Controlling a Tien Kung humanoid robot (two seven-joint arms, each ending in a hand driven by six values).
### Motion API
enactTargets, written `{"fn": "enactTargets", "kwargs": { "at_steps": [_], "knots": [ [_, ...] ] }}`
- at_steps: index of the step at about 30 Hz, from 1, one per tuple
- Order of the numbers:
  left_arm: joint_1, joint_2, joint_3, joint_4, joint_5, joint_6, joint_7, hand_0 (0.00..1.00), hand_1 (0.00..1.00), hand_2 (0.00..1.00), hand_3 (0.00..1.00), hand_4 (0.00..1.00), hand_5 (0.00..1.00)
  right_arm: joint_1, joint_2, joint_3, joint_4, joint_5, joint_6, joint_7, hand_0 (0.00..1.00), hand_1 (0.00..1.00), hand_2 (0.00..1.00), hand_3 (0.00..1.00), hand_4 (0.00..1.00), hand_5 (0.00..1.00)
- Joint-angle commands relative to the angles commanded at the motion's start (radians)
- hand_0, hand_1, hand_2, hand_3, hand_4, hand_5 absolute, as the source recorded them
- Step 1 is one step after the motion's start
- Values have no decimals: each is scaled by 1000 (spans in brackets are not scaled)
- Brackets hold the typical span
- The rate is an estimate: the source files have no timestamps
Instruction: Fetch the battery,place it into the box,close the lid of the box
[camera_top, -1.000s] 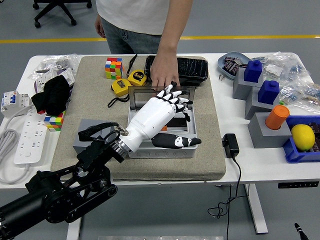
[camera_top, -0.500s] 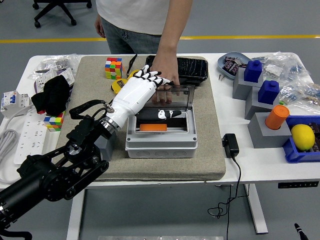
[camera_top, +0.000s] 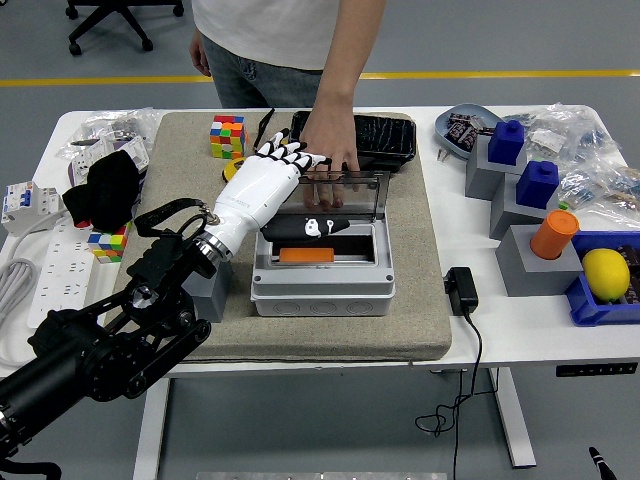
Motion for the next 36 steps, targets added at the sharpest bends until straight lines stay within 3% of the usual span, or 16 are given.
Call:
{"fn": "enactTargets", "kwargs": {
  "at_steps": [6,18,28,36],
  "knots": [
    [3,27,47,-45,1,5,0,998,949,829,809,998,998,4,0,-2,0,6,0,3,864,827,775,789,998,998],
    [-10,108,236,-128,-40,7,-1,998,947,822,794,998,998,5,-4,3,0,7,-1,4,861,827,775,789,998,998],
    [-4,116,297,-151,-56,9,-1,998,943,817,791,998,998,5,-4,4,0,9,-1,4,861,827,775,789,998,998],
    [1,115,295,-155,-56,12,-1,998,941,816,791,998,998,4,-4,4,0,9,-1,5,861,827,775,789,998,998]
  ]
}}
